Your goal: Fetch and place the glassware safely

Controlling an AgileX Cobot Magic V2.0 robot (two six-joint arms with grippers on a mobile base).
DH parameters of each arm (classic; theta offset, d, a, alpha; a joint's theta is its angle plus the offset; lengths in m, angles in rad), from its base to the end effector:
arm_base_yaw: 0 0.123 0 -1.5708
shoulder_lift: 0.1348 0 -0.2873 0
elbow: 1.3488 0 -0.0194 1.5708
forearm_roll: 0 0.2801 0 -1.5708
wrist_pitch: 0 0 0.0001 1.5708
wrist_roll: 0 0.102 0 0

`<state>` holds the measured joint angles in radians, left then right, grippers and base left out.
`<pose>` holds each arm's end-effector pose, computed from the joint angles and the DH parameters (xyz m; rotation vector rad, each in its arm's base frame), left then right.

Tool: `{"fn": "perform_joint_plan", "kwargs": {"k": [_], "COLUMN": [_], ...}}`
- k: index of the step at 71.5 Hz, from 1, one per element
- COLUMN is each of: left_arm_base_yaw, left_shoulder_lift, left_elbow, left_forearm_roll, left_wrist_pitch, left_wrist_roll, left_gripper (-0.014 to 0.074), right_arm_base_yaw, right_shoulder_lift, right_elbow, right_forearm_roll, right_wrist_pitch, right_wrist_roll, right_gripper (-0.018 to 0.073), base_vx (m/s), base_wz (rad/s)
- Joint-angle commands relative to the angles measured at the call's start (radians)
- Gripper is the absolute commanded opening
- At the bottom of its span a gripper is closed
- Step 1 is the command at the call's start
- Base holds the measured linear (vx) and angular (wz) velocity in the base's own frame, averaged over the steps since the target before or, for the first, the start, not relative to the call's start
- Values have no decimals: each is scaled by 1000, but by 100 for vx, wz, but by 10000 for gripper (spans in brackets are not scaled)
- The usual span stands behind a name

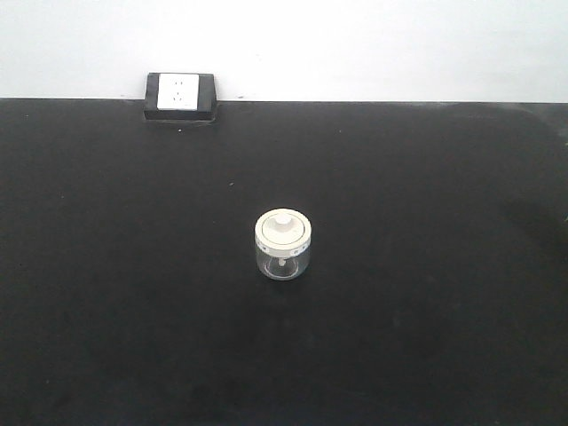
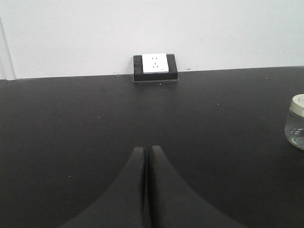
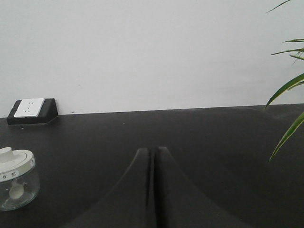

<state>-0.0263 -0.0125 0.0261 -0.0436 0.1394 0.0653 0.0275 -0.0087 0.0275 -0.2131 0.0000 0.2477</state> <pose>0.0945 -0.0031 0.1912 0.0443 1.6359 -0.0082 0.0948 0.0026 0.2045 0.0053 1.5026 0.0499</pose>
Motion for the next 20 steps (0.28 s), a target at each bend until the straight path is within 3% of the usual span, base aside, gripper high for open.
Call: {"fn": "perform_joint_plan", "kwargs": {"k": [1,20], "left_arm_base_yaw": [0,0], "left_shoulder_lift": [-12,-12], "left_elbow": [29,29], "left_forearm_roll": [-10,-10], "left_wrist_pitch": [-72,-72], "left_wrist_roll": [-8,-8], "left_gripper": [-7,-7], "right_arm_base_yaw": [-4,-4], "right_shoulder_lift": [-13,-13], "right_elbow": [19,19], "right_forearm_roll": [-9,-9], "right_wrist_pitch": [-65,-65], "right_wrist_roll": [-8,-8], "right_gripper": [-8,-8], "base_vx": [0,0], "base_wz": [0,0]}}
